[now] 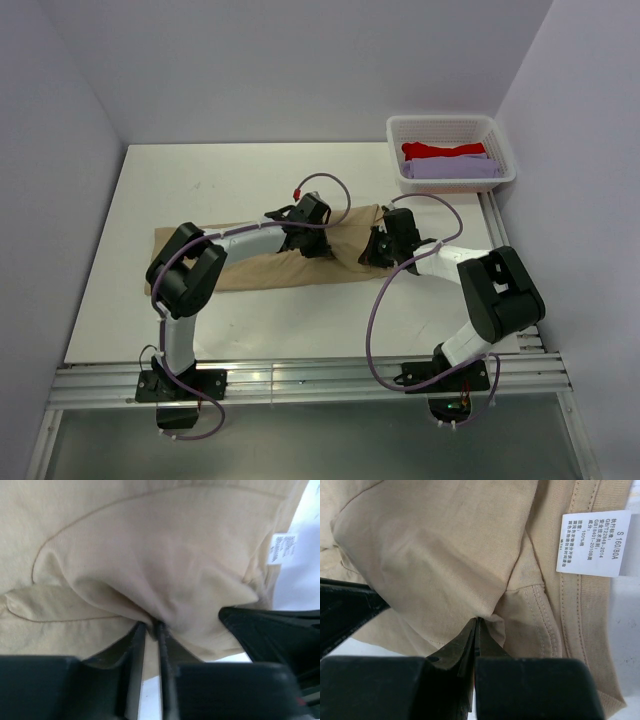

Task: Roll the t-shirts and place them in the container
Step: Fold the tshirt

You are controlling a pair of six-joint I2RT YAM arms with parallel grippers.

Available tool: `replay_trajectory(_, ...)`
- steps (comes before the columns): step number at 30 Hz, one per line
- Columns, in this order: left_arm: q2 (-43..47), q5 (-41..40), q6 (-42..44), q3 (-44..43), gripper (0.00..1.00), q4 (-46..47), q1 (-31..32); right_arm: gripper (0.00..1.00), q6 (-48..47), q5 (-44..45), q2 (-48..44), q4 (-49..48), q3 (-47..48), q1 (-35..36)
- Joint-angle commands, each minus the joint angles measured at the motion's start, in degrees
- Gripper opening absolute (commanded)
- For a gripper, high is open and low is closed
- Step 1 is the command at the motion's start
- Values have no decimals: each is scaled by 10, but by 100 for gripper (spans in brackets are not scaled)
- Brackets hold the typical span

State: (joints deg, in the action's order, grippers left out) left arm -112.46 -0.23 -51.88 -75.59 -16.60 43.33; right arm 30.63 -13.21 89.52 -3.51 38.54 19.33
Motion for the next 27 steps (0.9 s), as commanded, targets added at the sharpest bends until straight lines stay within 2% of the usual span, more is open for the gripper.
replay_trajectory(1,-3,-27,-2,-20,14,12,3,0,2,-3,10,-21,-5,-4)
replay_trajectory(5,4,-28,-2,-16,0,19,4,0,2,-2,12,-22,-6,-4)
replay_trajectory(19,80,18,13,-8,0,-47,3,1,8,18,-8,-25,-12,-9)
replay_trajectory(24,96,70,11,4,0,-37,-11,8,8,20,-13,-24,-13,-11)
replay_trajectory(27,90,101,12,6,0,-35,-18,15,7,22,-13,-22,-13,-11)
